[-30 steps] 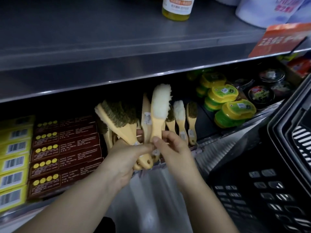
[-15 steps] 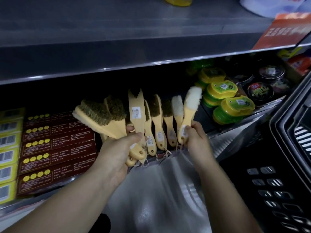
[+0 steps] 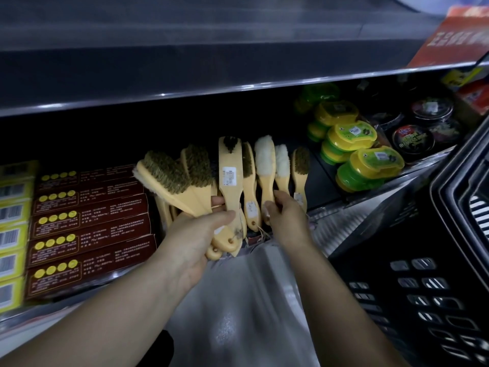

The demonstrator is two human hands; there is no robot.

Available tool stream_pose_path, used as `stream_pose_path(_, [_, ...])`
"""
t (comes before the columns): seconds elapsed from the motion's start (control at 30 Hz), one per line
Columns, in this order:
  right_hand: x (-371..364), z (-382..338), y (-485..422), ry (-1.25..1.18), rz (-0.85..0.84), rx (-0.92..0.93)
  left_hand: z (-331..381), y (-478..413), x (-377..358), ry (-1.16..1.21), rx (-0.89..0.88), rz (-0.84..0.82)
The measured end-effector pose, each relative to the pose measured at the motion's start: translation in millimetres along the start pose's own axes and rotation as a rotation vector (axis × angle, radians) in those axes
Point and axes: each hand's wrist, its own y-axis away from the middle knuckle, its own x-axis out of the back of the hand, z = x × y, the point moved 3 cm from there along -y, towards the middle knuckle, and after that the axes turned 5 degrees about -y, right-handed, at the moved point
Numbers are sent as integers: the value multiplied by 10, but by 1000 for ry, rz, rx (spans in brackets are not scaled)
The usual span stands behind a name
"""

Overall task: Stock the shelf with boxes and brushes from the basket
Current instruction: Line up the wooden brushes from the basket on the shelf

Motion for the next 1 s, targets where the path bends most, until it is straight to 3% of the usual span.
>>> stream_pose_path(0.23, [205, -159, 229, -167, 87, 89, 21, 20, 27, -7, 26, -8])
stream_pose_path(0.4, [31, -434, 608, -485, -220, 48, 34, 36, -19, 2, -27, -80])
stream_pose_path(0.53, [-27, -481, 675, -613, -244, -61, 44, 55, -31, 24, -33, -123])
stream_pose_path(0.63, [-12, -436, 647, -565, -292, -44, 22, 46, -30, 39, -25, -135])
stream_pose_path(0.73, [65, -323, 547, -587, -204, -77, 31, 40, -33, 26, -26, -127])
stream_pose_path(0.9, [376, -101, 109, -427, 166, -100, 43, 25, 0, -39, -51, -108])
stream_pose_path(1.0, [391, -57, -107, -239, 192, -86, 17, 20, -13, -76, -52, -130])
